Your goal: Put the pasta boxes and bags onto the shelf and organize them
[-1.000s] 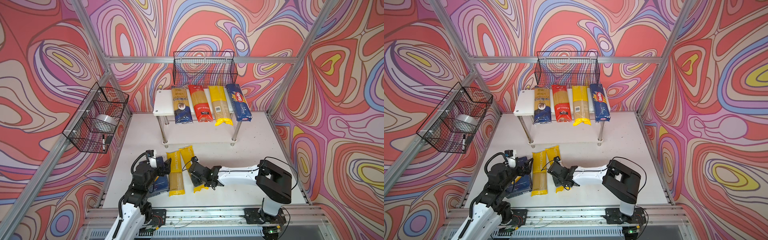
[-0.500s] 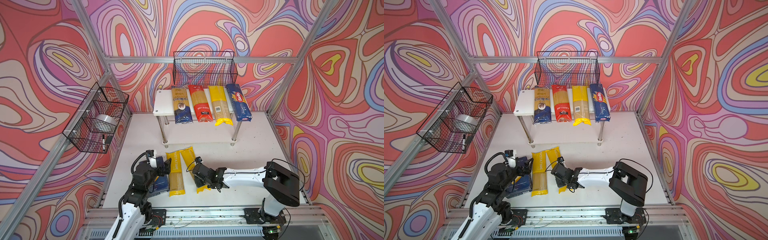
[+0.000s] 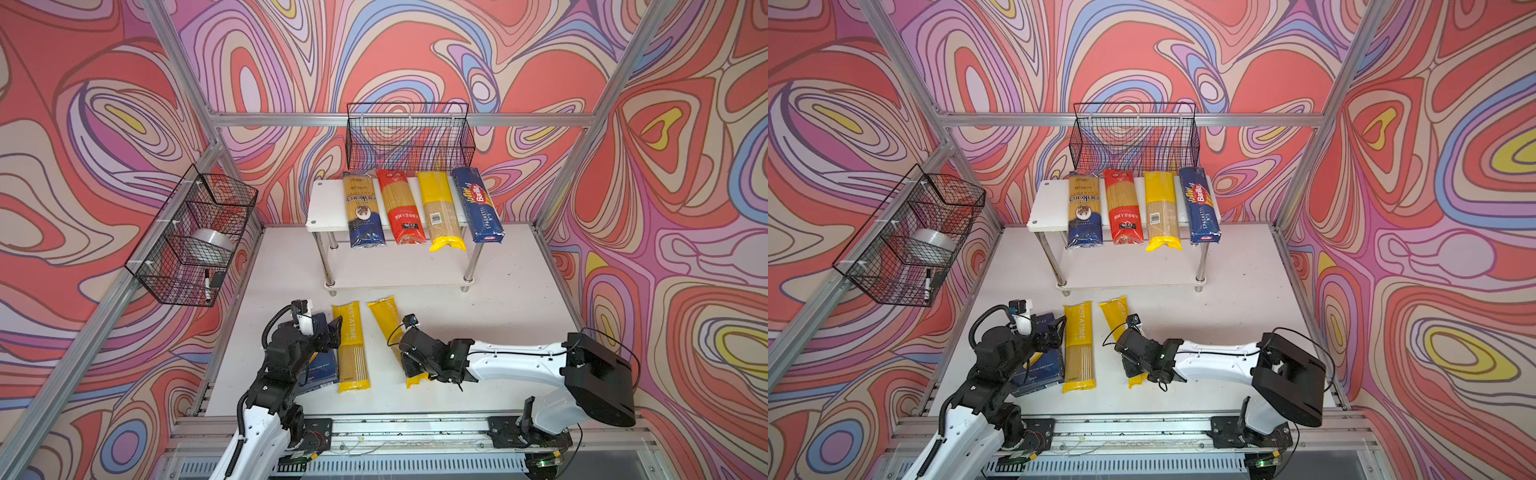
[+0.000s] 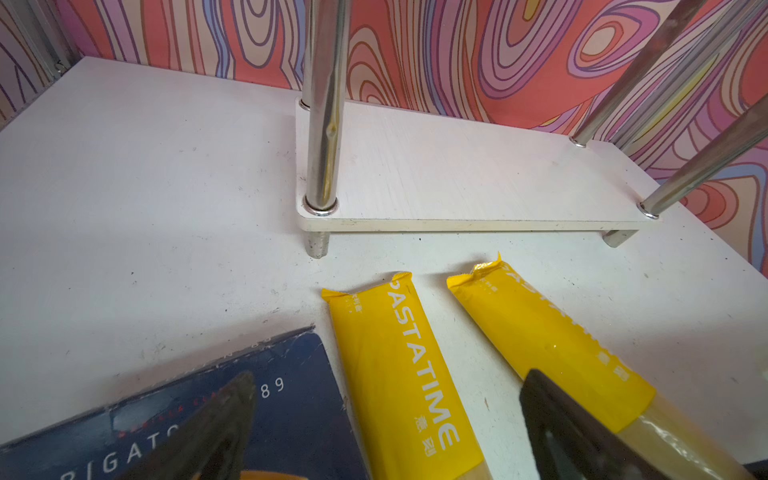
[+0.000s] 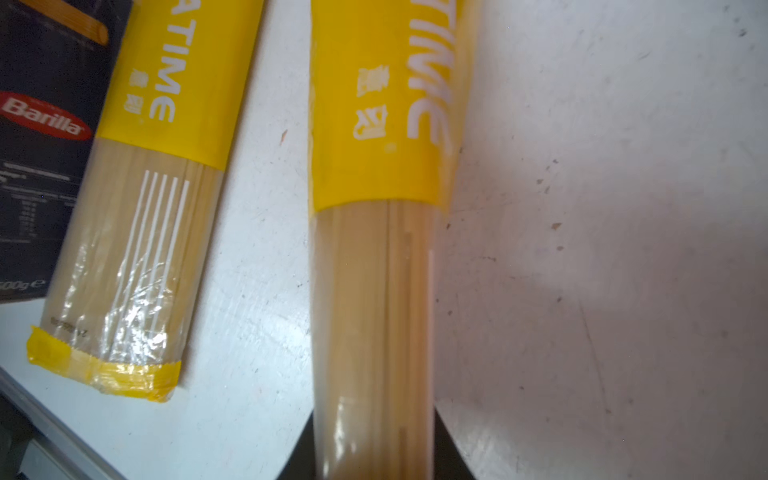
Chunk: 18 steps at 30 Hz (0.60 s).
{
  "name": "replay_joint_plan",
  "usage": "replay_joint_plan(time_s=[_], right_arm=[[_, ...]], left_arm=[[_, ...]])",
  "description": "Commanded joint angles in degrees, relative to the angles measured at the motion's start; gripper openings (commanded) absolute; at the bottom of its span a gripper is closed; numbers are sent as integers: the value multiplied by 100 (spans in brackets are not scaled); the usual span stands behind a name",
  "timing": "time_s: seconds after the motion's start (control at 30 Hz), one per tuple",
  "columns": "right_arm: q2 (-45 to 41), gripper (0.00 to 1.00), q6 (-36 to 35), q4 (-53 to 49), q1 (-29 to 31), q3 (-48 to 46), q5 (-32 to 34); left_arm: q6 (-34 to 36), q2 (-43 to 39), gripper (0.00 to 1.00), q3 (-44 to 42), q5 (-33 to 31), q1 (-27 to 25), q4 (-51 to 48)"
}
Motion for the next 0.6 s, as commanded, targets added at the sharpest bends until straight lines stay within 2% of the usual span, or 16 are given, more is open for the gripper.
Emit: replay_joint_plan(time_s=[0.0,0.27,0.57], right_arm=[[-679,0,17,436,22,-111,472],[-1613,0,-26,-59,15,-329,1087],[-2034,0,-79,-459,-178,-336,1359]], left_arm=[[-44,-30,100,120,-33,-16,18],[-45,-12,100,113,-43,-16,22],[-44,45,100,138,-31,-18,46]])
